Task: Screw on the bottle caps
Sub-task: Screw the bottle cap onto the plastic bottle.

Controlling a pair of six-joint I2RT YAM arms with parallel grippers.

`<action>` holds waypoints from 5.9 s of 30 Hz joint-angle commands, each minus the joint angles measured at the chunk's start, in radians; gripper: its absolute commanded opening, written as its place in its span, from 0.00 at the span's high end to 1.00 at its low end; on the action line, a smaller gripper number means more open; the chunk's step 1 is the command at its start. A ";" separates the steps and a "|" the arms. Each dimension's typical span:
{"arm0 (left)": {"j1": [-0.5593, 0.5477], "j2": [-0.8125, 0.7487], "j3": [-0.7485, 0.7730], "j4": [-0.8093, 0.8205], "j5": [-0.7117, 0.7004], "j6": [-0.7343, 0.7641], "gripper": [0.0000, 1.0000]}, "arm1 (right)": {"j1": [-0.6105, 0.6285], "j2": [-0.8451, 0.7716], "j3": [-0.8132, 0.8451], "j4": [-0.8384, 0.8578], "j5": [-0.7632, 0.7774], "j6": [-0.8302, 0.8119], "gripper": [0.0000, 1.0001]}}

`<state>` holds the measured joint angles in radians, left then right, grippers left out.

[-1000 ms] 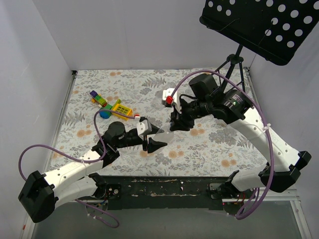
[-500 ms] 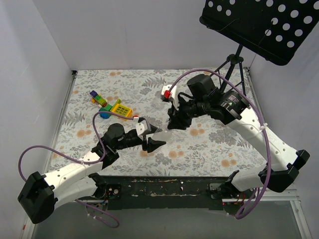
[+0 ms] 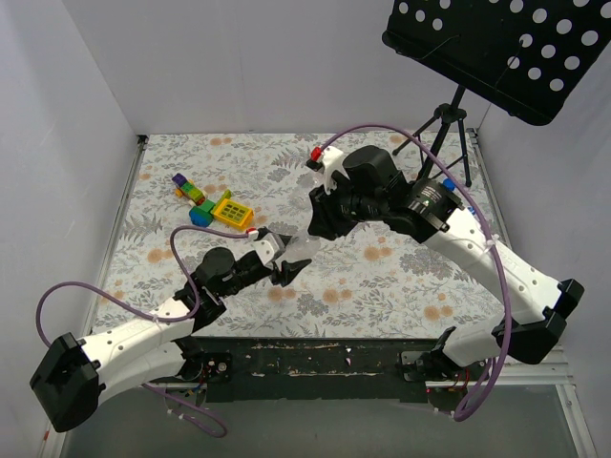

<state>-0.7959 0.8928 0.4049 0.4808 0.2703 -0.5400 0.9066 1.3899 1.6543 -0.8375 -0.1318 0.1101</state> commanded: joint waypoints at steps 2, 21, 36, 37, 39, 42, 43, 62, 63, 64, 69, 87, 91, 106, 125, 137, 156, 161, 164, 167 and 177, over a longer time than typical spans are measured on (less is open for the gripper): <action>-0.022 -0.035 0.002 0.136 -0.178 0.054 0.88 | 0.044 0.029 -0.010 -0.041 0.182 0.177 0.86; -0.022 -0.019 0.077 0.010 -0.008 -0.035 0.89 | 0.041 -0.153 0.107 0.046 0.043 -0.175 0.27; 0.018 0.063 0.140 -0.007 0.423 -0.143 0.89 | 0.028 -0.146 0.079 -0.170 -0.333 -0.601 0.34; 0.020 0.066 0.141 -0.007 0.429 -0.146 0.89 | 0.028 -0.149 0.073 -0.175 -0.338 -0.622 0.34; 0.021 0.069 0.144 -0.010 0.440 -0.149 0.89 | 0.029 -0.158 0.059 -0.176 -0.339 -0.642 0.34; 0.023 0.072 0.146 -0.007 0.451 -0.149 0.89 | 0.029 -0.161 0.050 -0.179 -0.338 -0.665 0.34; 0.023 0.074 0.146 -0.010 0.455 -0.149 0.89 | 0.029 -0.160 0.050 -0.184 -0.328 -0.668 0.34; 0.026 0.069 0.149 -0.011 0.486 -0.146 0.88 | 0.029 -0.129 0.052 -0.253 -0.305 -0.691 0.62; 0.026 0.067 0.150 -0.016 0.483 -0.143 0.88 | 0.029 -0.126 0.053 -0.253 -0.305 -0.687 0.65; 0.026 0.066 0.150 -0.018 0.472 -0.140 0.88 | 0.028 -0.123 0.056 -0.252 -0.301 -0.676 0.68; 0.026 0.041 0.134 -0.018 0.354 -0.089 0.90 | 0.029 -0.091 0.071 -0.245 -0.235 -0.551 0.78; -0.035 -0.055 0.043 0.005 -0.175 0.158 0.90 | 0.029 -0.055 0.042 -0.173 0.181 0.324 0.75; -0.035 -0.055 0.052 -0.018 -0.172 0.161 0.89 | 0.029 -0.068 0.126 -0.187 0.185 0.307 0.50; 0.017 0.072 0.204 -0.226 0.420 0.020 0.89 | 0.029 -0.264 -0.011 -0.239 -0.173 -0.508 0.35; 0.038 0.127 0.224 -0.194 0.621 -0.057 0.89 | 0.029 -0.272 -0.105 -0.206 -0.264 -0.736 0.44; 0.038 0.129 0.227 -0.189 0.633 -0.063 0.89 | 0.029 -0.233 -0.099 -0.218 -0.292 -0.745 0.55; 0.037 0.063 0.175 -0.137 0.505 0.003 0.86 | 0.031 -0.117 -0.057 -0.222 -0.126 -0.361 0.83; 0.037 0.031 0.135 -0.096 0.380 0.052 0.83 | 0.031 -0.075 -0.024 -0.215 0.001 -0.032 0.89; 0.029 0.021 0.118 -0.093 0.310 0.086 0.83 | 0.031 -0.063 -0.036 -0.198 0.046 0.176 0.89; 0.024 0.018 0.109 -0.088 0.271 0.109 0.83 | 0.031 -0.063 -0.063 -0.178 0.072 0.351 0.90; 0.024 0.020 0.120 -0.105 0.267 0.078 0.81 | 0.031 -0.088 0.132 -0.196 0.087 0.237 0.36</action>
<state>-0.7650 0.9482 0.4973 0.3141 0.5556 -0.4507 0.9314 1.3190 1.6470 -1.0359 -0.0547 0.4107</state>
